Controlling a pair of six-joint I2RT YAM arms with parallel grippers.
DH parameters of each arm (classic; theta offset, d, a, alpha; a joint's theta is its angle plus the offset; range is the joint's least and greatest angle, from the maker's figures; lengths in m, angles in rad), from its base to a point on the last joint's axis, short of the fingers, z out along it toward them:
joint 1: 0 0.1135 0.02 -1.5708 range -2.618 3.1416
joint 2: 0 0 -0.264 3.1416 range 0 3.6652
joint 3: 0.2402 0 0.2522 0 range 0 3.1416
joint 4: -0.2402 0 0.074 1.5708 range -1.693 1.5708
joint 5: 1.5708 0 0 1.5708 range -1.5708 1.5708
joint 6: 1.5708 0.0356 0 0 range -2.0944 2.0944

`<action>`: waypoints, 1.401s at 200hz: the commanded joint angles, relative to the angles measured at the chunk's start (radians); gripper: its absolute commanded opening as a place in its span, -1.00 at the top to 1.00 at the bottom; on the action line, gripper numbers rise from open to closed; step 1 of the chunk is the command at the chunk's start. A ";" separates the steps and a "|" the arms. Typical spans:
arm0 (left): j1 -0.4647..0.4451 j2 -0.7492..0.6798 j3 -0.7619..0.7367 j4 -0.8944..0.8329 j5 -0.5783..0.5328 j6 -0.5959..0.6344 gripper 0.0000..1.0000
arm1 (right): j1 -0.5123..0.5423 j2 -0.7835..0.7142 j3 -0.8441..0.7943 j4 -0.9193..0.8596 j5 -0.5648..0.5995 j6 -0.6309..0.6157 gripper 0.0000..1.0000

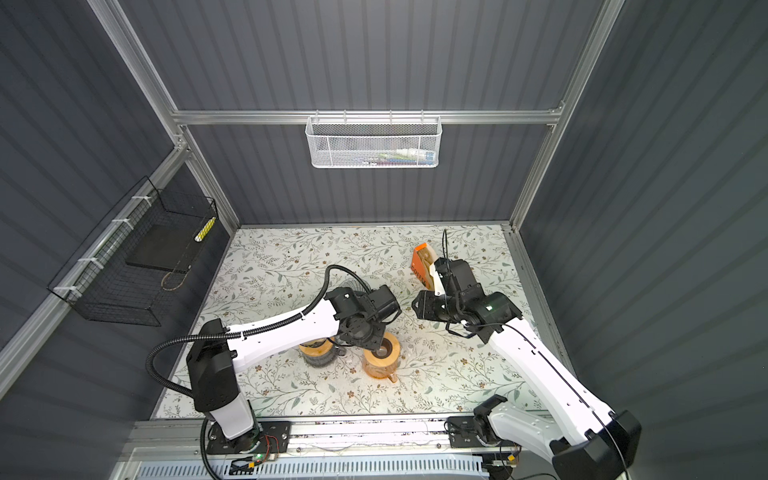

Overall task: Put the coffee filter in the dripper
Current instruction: 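Open the left gripper and release the ring on the pitcher, then reach the right gripper to the clear glass dripper while the left arm draws back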

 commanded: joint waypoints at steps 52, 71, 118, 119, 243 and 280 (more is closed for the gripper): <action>-0.004 -0.138 0.079 -0.077 -0.136 -0.031 0.21 | -0.003 0.075 0.081 0.027 -0.036 0.017 0.02; 0.005 -0.173 0.102 -0.074 -0.177 -0.025 0.18 | -0.002 0.097 0.103 0.026 -0.039 0.019 0.03; 0.131 -0.276 0.094 0.055 -0.126 0.033 0.17 | 0.009 0.161 0.170 0.026 -0.050 0.026 0.05; 0.134 -0.278 0.094 0.057 -0.125 0.034 0.17 | 0.009 0.161 0.172 0.026 -0.050 0.027 0.05; 0.458 -0.297 0.079 0.253 0.145 0.181 0.15 | 0.175 0.416 0.374 -0.038 0.073 0.005 0.08; 0.533 -0.284 0.058 0.288 0.219 0.182 0.17 | 0.192 0.542 0.437 -0.021 0.056 -0.005 0.08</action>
